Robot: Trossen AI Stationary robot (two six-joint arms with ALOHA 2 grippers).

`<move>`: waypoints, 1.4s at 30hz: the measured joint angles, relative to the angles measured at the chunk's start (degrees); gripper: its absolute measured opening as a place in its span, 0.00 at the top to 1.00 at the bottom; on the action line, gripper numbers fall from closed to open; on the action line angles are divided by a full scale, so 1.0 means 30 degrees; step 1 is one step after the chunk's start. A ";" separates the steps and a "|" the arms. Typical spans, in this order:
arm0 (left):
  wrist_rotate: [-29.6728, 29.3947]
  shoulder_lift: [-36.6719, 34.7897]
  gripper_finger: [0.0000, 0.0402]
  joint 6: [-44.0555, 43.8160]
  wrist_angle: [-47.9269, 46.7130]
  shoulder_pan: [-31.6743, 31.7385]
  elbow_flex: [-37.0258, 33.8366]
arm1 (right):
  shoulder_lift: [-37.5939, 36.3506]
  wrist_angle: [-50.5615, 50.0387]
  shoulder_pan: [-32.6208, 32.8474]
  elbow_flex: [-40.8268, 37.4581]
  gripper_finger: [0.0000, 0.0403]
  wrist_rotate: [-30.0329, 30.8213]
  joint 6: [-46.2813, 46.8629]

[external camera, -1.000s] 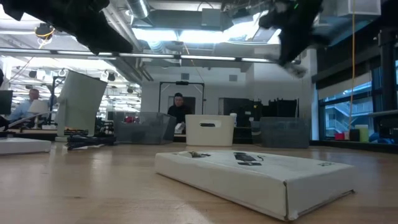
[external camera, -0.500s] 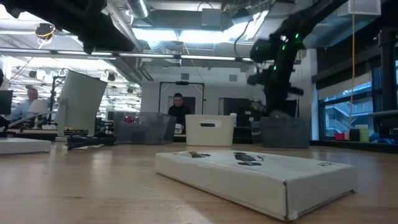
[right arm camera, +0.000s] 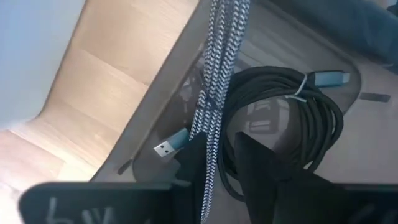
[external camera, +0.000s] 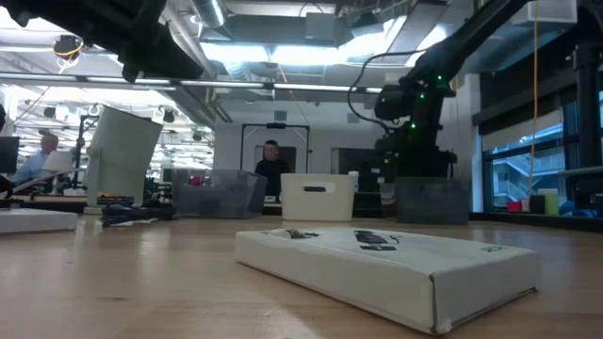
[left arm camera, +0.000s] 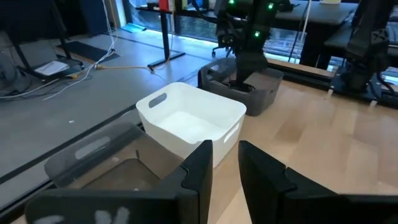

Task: Pick and place items into bin
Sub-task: Put the top blue charger cable into the right black bin

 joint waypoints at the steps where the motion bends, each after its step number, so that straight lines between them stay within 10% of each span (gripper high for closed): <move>1: 0.0000 0.0000 0.82 -0.0007 0.0000 0.0000 0.0001 | -0.0002 -0.0043 0.0000 0.0137 0.78 0.0000 0.0000; 18: 0.1719 0.0007 0.67 0.0044 -0.0432 -0.0001 0.0022 | -0.6310 -0.2515 0.1726 0.2488 0.78 0.0093 0.2814; 32: 0.2171 -0.0007 0.52 -0.0005 0.1148 -0.0022 0.0034 | -0.9778 -0.5790 1.2629 0.1996 0.85 0.3468 0.8626; 42: 0.3409 0.0002 0.56 0.0003 -0.2357 -0.0022 0.1880 | -1.0247 0.1475 1.9040 -0.5128 0.98 0.3772 1.3626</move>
